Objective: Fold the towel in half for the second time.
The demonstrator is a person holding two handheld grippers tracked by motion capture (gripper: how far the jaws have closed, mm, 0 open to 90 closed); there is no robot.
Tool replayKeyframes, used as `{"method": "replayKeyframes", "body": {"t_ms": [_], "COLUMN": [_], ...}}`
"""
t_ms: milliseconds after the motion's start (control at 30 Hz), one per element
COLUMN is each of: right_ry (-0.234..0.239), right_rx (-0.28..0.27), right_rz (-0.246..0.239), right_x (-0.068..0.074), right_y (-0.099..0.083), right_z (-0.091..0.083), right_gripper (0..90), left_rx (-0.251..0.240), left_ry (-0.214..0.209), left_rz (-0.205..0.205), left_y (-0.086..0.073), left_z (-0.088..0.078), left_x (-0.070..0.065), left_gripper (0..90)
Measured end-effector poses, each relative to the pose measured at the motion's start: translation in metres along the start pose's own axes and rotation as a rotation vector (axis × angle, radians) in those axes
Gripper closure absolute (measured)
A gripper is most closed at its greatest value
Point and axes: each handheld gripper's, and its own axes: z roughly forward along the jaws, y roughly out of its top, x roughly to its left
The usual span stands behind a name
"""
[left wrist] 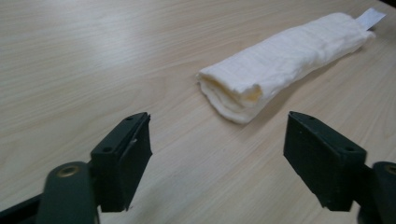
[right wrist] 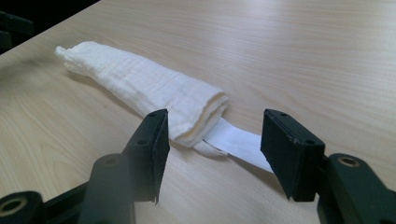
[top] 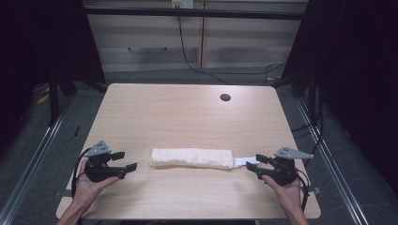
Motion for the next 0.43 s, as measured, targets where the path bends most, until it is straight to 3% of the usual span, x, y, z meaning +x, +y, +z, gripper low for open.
{"method": "replayKeyframes", "body": {"t_ms": [100,167,200,300,433], "right_ry": [-0.027,-0.051,-0.063,-0.1,-0.138], "right_rx": [-0.011,-0.033,-0.03,-0.019,-0.004], "right_rz": [0.014,0.029,0.03,0.055,0.065], "right_x": [-0.002,-0.006,-0.008,-0.014,-0.018], "right_y": [-0.004,-0.007,-0.008,-0.013,-0.017], "right_z": [-0.006,-0.009,-0.01,-0.01,-0.009], "right_gripper": [39.8,38.1,37.6,35.2,34.0], "left_rx": [-0.038,-0.049,-0.043,-0.015,-0.022], "left_ry": [-0.019,-0.037,-0.036,-0.027,0.015], "left_rz": [0.031,-0.027,-0.036,-0.004,-0.036], "left_y": [-0.005,-0.007,-0.009,-0.013,-0.016], "left_z": [-0.009,-0.011,-0.009,-0.003,0.0], "left_x": [0.001,0.005,0.006,0.004,0.006], "left_gripper": [16.2,15.6,15.6,15.8,16.3]}}
